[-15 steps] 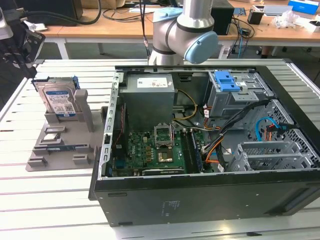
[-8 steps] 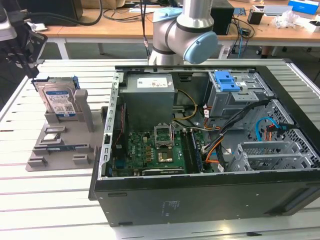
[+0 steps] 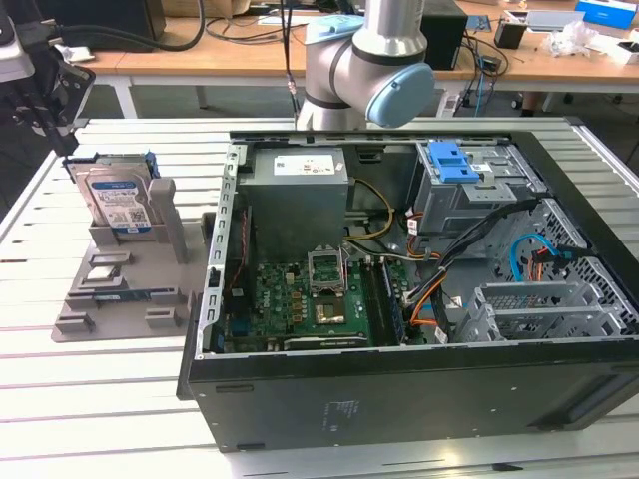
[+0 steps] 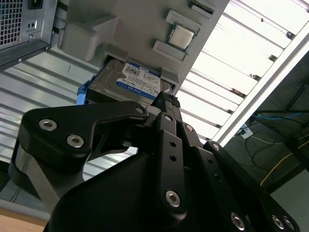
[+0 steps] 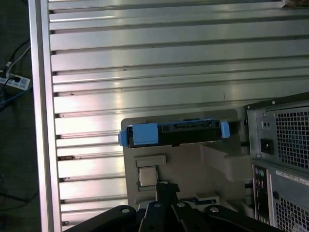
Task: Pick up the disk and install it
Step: 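Reach for the disk, then pick up the disk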
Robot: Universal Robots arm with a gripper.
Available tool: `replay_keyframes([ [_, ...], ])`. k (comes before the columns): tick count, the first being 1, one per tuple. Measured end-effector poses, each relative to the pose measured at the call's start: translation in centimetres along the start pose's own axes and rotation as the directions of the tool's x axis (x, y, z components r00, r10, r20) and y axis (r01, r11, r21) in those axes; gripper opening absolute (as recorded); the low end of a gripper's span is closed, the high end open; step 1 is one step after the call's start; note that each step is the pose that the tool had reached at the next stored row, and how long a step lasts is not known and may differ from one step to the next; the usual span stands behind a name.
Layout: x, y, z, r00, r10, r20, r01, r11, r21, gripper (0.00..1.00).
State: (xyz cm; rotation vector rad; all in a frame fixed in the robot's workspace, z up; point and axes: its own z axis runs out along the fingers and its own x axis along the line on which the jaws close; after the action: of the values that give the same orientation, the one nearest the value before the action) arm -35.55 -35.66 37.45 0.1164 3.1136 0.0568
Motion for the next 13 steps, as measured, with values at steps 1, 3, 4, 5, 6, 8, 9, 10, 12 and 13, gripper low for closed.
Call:
replay_keyframes([
  [1, 0.0, 0.0, 0.0, 1.0, 0.0, 0.0, 0.0, 1.0, 0.0, 0.11],
  [3, 0.0, 0.0, 0.0, 1.0, 0.0, 0.0, 0.0, 1.0, 0.0, 0.11],
  [4, 0.0, 0.0, 0.0, 1.0, 0.0, 0.0, 0.0, 1.0, 0.0, 0.11],
  [5, 0.0, 0.0, 0.0, 1.0, 0.0, 0.0, 0.0, 1.0, 0.0, 0.11],
  [6, 0.0, 0.01, 0.0, 1.0, 0.0, 0.0, 0.0, 1.0, 0.0, 0.11],
  [8, 0.0, 0.01, 0.0, 1.0, -0.007, -0.0003, 0.007, 1.0, -0.0001, 0.11],
  [9, 0.01, 0.01, 0.01, 0.9994, -0.035, -0.0012, 0.035, 0.9994, -0.0009, 0.11],
  [10, 0.0, 0.01, 0.0, 0.9977, -0.067, -0.0024, 0.067, 0.9977, -0.0017, 0.11],
  [12, 0.0, 0.01, 0.0, 0.9946, -0.104, -0.0037, 0.104, 0.9946, -0.0026, 0.11],
  [13, 0.0, 0.01, 0.0, 0.9917, -0.128, -0.0046, 0.128, 0.9918, -0.0026, 0.11],
])
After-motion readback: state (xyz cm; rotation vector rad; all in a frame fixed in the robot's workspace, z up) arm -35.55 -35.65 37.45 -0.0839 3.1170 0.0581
